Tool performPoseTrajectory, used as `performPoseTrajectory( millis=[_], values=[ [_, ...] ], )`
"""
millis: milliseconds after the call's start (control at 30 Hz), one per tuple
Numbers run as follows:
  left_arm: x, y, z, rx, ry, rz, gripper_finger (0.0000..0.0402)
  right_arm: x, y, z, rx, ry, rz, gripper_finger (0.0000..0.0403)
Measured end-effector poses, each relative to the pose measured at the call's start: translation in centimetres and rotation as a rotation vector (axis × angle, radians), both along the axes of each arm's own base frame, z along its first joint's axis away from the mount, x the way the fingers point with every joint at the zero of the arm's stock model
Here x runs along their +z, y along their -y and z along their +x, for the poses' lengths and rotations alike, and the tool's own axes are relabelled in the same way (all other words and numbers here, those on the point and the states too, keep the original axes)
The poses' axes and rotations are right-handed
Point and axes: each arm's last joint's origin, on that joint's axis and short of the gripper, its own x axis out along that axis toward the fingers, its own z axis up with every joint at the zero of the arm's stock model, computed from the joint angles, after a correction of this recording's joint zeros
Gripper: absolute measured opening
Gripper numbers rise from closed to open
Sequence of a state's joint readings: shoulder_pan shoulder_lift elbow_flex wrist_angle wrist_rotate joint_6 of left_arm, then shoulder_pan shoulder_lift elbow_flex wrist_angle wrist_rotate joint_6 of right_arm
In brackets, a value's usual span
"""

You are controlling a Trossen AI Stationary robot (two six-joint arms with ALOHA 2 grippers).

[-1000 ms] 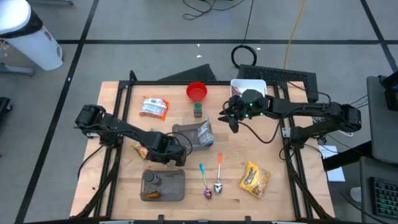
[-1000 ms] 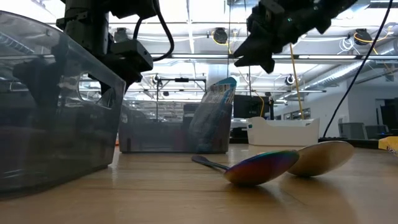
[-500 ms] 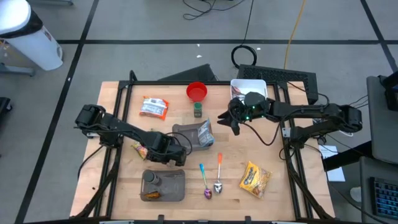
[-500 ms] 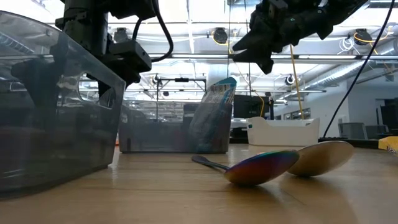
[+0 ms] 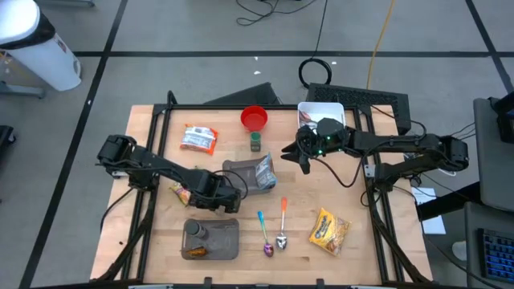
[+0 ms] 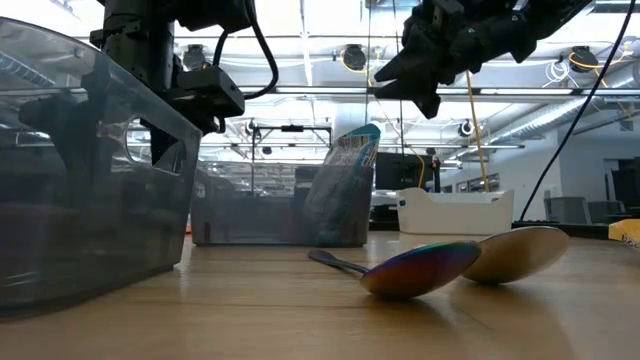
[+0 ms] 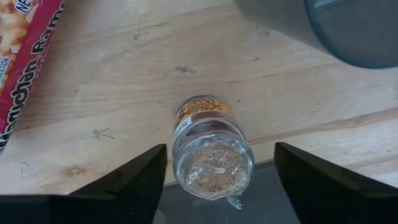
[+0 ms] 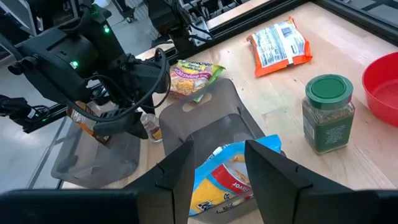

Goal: Pick & Place Food Item
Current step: Put the brown seasoning bottle into the bottom black bin

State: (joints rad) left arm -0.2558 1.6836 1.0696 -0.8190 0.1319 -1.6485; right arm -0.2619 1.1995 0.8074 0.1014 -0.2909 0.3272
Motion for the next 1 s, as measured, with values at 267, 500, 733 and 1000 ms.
performPoseTrajectory(
  millis=[267,500,733,1000],
  values=[
    [0.02,0.06,0.00,-0.023,0.000,-0.019,0.0214,0.01,0.00,0.00,0.000,0.001,0.001,0.0132],
    [0.07,0.07,-0.01,-0.023,0.001,-0.023,0.0183,0.01,0.00,0.00,-0.002,0.000,0.004,0.0132],
    [0.07,0.07,-0.01,-0.047,0.004,-0.021,0.0183,0.01,0.00,0.00,-0.003,0.000,0.008,0.0132],
    [0.07,0.14,-0.27,-0.101,-0.021,-0.060,0.0183,0.02,-0.03,0.01,-0.007,0.000,0.026,0.0132]
  ],
)
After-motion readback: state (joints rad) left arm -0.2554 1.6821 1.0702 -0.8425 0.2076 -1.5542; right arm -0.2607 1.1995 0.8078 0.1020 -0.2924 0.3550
